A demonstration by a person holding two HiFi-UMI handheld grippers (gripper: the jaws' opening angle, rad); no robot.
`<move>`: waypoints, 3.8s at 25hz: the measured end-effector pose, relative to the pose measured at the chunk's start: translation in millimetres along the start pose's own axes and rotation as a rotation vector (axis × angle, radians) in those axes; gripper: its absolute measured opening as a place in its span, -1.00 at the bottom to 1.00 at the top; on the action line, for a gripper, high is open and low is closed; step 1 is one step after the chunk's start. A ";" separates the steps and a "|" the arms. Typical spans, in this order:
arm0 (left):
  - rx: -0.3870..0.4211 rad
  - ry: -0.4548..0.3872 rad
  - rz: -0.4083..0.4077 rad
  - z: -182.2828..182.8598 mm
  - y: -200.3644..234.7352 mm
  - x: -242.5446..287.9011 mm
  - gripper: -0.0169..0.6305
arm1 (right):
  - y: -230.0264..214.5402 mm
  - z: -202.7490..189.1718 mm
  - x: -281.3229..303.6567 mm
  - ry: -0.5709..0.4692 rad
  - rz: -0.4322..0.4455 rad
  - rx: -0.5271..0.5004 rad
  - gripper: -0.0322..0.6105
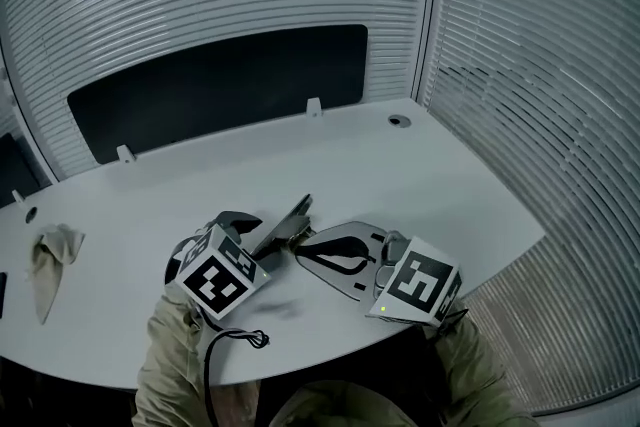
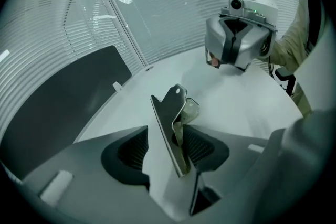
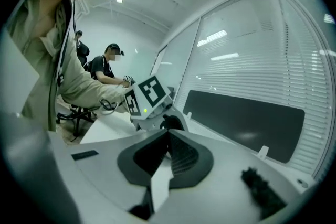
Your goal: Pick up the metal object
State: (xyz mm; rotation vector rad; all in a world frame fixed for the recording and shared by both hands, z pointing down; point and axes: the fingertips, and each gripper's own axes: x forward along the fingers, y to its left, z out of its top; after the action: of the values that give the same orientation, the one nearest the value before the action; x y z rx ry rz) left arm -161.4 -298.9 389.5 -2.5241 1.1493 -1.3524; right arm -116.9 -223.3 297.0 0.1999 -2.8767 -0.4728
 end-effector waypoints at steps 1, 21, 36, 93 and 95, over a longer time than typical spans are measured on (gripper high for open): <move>0.001 0.001 -0.010 1.7 0.6 2.2 -0.28 | -3.5 -7.2 3.1 0.031 -0.001 -0.007 -0.89; -0.115 -0.023 -0.032 5.2 19.6 19.1 -0.89 | -47.0 -25.6 12.3 0.035 -0.029 0.042 -0.89; -0.244 -0.369 0.022 57.5 17.5 -26.9 -0.89 | -57.2 -7.9 -33.8 -0.028 -0.117 0.081 -0.89; -0.186 -0.880 0.155 90.6 -169.1 -211.6 -0.89 | 125.3 75.4 -145.7 -0.192 -0.192 0.122 -0.89; -0.181 -0.879 0.155 92.4 -170.7 -211.1 -0.89 | 125.2 75.1 -147.3 -0.194 -0.193 0.121 -0.89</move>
State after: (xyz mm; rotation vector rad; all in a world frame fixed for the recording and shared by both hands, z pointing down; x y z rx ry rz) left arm -65.0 -67.9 249.4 -2.5788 1.2164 -0.0345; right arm -4.5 -58.5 240.5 0.4801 -3.0948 -0.3689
